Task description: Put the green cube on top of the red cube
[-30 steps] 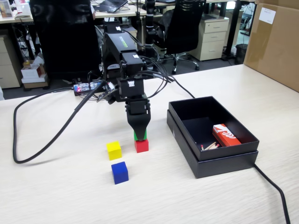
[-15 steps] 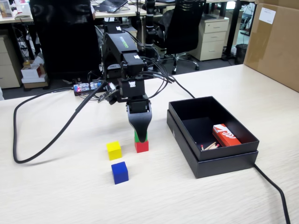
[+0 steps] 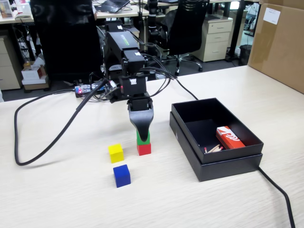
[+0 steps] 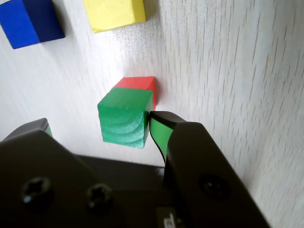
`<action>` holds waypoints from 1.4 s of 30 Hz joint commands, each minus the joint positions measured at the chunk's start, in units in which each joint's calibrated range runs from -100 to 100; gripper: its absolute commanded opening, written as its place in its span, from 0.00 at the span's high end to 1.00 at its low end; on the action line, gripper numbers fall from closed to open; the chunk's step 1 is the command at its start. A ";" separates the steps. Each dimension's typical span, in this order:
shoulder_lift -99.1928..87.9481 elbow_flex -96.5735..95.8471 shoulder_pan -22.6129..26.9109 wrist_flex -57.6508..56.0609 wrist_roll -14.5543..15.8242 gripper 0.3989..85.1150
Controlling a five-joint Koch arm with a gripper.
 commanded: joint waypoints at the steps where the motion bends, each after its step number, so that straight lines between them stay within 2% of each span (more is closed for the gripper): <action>1: -7.05 1.08 0.10 1.44 -0.24 0.50; 12: -20.36 -5.18 0.34 0.66 -0.39 0.46; 29: -61.78 -33.55 2.05 1.87 -2.00 0.43; 42: -82.78 -61.66 1.56 16.91 -5.91 0.43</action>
